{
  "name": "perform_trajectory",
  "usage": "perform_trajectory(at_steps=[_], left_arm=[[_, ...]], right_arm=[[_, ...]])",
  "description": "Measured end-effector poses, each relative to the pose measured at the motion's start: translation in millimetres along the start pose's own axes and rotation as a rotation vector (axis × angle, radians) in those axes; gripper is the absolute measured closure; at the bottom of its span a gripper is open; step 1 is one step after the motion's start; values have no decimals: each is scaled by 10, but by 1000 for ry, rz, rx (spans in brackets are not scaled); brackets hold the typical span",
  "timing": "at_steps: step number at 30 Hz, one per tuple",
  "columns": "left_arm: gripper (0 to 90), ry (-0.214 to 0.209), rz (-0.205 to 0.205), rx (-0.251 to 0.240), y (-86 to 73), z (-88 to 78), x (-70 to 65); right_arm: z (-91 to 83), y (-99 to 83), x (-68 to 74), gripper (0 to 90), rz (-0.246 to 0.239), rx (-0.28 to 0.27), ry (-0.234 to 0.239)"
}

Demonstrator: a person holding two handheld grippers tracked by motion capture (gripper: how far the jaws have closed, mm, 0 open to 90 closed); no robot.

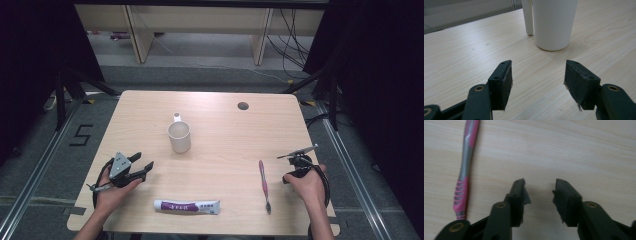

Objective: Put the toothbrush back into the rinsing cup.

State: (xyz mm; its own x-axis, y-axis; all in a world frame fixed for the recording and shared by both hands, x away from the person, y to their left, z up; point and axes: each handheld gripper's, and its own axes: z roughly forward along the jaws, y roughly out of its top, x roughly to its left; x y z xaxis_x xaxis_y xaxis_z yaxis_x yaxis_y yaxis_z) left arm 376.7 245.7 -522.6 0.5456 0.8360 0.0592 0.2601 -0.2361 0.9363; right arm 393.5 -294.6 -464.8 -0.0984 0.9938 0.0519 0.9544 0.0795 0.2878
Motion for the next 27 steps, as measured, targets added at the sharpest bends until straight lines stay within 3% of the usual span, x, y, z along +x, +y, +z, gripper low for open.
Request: perform_trajectory(at_steps=[2,3,4,8,11,12,13,14,16,17,18,20,21,23,27], left_arm=[[390,0,1,0,0,-1,0],[390,2,1,2,1,0,-3],[390,2,1,2,1,0,-3],[390,0,4,1,0,-3,0],[390,-1,0,2,0,-3,2],[390,-2,-2,0,-1,0,2],[390,-2,-2,0,-1,0,2],[390,-2,-1,-1,-1,1,1],[390,-1,1,1,0,0,0],[390,-4,0,-5,-2,5,1],[390,-3,1,-5,-2,4,1],[390,-4,1,-5,-2,3,2],[390,-4,1,-6,-2,3,1],[390,-4,2,-5,-2,3,2],[390,-3,0,-3,-1,1,2]], right_arm=[[-16,13,16,657,1,11,-2],[-37,45,68,650,2,83,-15],[-37,45,68,650,2,83,-15],[-15,120,187,686,-35,224,10],[3,142,231,685,-30,238,36],[9,156,290,685,-16,230,-2],[9,156,290,685,-16,230,-2],[0,163,296,691,-80,216,4],[-6,176,312,691,-79,215,29],[-30,194,400,691,20,251,53],[-26,217,438,690,-43,229,20],[-26,229,438,689,-62,232,37],[-15,245,501,687,-77,236,18],[-17,264,541,684,-58,242,30],[21,299,639,668,-81,248,13]])
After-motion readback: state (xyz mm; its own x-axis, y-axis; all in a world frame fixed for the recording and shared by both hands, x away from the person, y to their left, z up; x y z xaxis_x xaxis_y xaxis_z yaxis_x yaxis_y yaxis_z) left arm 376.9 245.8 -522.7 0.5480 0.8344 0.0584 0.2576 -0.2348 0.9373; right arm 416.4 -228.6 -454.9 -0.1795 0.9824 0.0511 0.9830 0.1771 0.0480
